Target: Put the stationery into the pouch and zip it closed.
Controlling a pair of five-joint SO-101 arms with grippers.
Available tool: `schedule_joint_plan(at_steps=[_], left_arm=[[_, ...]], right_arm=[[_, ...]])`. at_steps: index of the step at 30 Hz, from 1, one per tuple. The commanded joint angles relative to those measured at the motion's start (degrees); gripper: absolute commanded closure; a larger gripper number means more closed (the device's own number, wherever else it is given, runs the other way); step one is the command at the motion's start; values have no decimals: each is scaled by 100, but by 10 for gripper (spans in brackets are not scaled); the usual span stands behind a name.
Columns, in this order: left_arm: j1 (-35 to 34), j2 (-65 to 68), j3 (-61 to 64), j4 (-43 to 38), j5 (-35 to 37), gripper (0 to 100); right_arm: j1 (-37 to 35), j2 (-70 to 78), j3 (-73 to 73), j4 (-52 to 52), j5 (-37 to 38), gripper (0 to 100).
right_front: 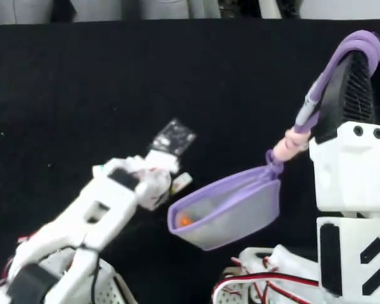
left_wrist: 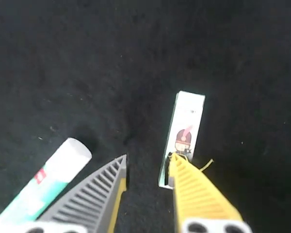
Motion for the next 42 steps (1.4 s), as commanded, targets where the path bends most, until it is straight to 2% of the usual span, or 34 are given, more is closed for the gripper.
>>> schedule_joint_plan(at_steps=[1,5,14,20,29,34,42], left_arm=[[57,633,-936,369,-53,854],[92,703,-998,413,-44,855],[620,756,-1191,422,-35,850],[523,782,-1244,422,-44,795],[286,1363,-1640,440,-193,794],[277,2251,-2563,1196,-334,795],[356,2690,-2967,1389,-440,862]], right_arm=[[44,40,-110,167,53,987],[44,40,-101,167,53,987],[44,40,-92,167,53,987],[44,40,-101,176,53,987],[44,40,-84,176,53,987],[44,40,-101,176,53,987],[44,40,-110,176,53,987]])
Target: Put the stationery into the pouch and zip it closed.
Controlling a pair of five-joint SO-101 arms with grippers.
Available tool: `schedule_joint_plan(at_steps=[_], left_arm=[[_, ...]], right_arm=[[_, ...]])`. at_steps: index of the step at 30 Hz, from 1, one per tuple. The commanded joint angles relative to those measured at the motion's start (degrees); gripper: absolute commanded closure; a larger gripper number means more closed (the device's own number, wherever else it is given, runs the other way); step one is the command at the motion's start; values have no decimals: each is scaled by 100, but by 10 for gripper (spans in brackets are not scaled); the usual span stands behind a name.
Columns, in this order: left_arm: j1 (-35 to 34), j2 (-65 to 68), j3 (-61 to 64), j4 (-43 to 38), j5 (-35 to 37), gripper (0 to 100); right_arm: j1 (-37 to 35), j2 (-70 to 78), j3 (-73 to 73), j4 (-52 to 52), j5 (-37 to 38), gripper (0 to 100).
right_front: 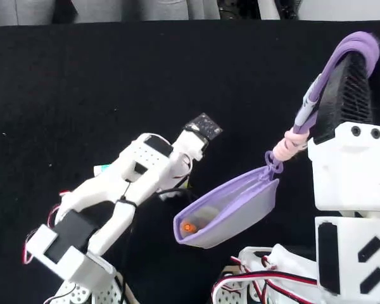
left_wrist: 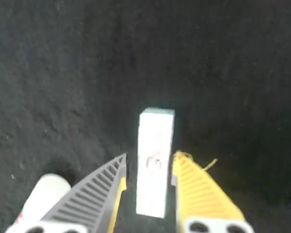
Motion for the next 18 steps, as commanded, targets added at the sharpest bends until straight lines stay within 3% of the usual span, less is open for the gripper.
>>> schedule_joint_plan(at_steps=[1,9,14,18], left_arm=[[22,-9,-391,141,-53,862],[31,53,-391,325,-44,857],[13,510,-787,686,-44,773],[48,870,-1130,879,-44,829]], right_arm=[[44,40,-101,176,53,987],[44,40,-101,176,53,987],[44,40,-110,176,53,987],[44,40,-110,176,53,987]])
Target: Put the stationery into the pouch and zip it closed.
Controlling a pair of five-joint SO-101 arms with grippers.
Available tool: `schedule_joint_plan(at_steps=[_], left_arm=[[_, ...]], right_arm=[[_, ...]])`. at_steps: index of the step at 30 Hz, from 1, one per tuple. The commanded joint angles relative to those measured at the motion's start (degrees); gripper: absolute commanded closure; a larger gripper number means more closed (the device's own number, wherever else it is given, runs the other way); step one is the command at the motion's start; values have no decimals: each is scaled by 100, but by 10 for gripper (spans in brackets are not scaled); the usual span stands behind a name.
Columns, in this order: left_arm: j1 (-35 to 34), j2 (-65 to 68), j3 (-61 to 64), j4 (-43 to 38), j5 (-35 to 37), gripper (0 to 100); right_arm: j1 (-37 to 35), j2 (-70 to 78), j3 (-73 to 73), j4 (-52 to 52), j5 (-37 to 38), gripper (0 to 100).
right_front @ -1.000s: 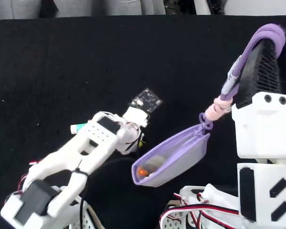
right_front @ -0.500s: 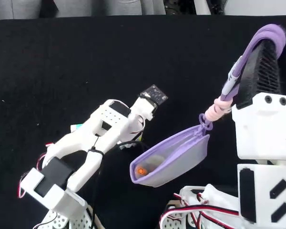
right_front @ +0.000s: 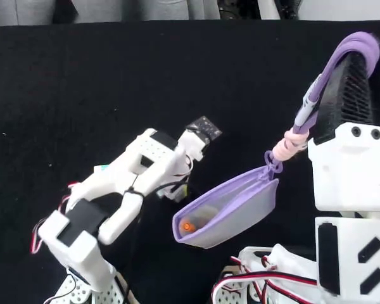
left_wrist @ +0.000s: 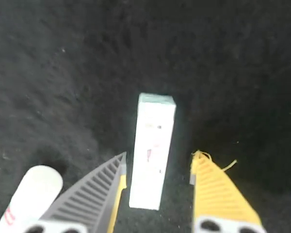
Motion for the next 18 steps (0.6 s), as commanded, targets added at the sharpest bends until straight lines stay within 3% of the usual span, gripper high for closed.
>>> schedule_joint_plan(at_steps=[1,4,10,18], left_arm=[[66,176,-541,185,-44,869],[75,185,-549,193,-35,979],[31,158,-541,193,62,970],[-629,-1363,-242,-211,1257,971]], right_arm=[[44,40,-101,176,53,987],[44,40,-101,176,53,987],[44,40,-101,176,53,987],[44,40,-101,176,53,987]])
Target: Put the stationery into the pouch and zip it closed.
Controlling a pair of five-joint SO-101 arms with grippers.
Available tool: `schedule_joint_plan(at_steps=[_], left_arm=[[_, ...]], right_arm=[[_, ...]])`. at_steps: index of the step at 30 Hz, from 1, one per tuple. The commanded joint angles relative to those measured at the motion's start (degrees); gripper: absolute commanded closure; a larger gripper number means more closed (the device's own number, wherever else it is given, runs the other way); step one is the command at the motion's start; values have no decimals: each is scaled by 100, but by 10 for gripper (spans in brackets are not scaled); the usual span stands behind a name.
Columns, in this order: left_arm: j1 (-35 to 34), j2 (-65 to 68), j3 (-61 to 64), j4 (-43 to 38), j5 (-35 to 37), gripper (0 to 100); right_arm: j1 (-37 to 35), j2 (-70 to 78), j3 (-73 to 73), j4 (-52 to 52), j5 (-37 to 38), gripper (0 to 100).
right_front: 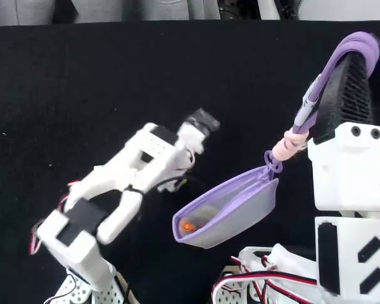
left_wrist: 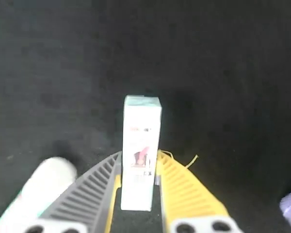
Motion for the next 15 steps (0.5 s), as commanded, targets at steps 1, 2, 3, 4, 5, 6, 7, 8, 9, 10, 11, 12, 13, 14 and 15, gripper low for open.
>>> schedule_joint_plan(at_steps=[1,2,3,4,5,6,7,8,9,10,11,12,13,14,15], left_arm=[[-637,-1380,198,-607,853,971],[-787,-1688,391,-879,985,971],[-919,-2013,611,-1169,1108,971],[-1015,-2356,831,-1477,1187,971],[-1086,-2725,1059,-1758,1257,971],[-1112,-3095,1279,-2022,1319,971],[-1121,-3508,1490,-2277,1389,971],[-1112,-3938,1701,-2532,1468,971],[-1103,-4369,1903,-2813,1547,971],[-1095,-4844,2105,-3112,1644,971],[-1086,-5292,2308,-3429,1749,971],[-1033,-5749,2527,-3754,1837,971],[-971,-6242,2765,-4062,1890,971],[-919,-6708,3011,-4378,1925,971],[-857,-7156,3240,-4695,1952,971]], right_arm=[[44,40,-101,176,53,987],[44,40,-101,176,53,987],[44,40,-101,176,53,987],[44,40,-101,176,53,987],[44,40,-101,176,53,987],[44,40,-101,176,53,987],[44,40,-101,176,53,987],[44,40,-101,176,53,987],[44,40,-101,176,53,987],[44,40,-101,176,53,987],[44,40,-101,176,53,987],[44,40,-101,176,53,987],[44,40,-101,176,53,987],[44,40,-101,176,53,987],[44,40,-92,176,53,987]])
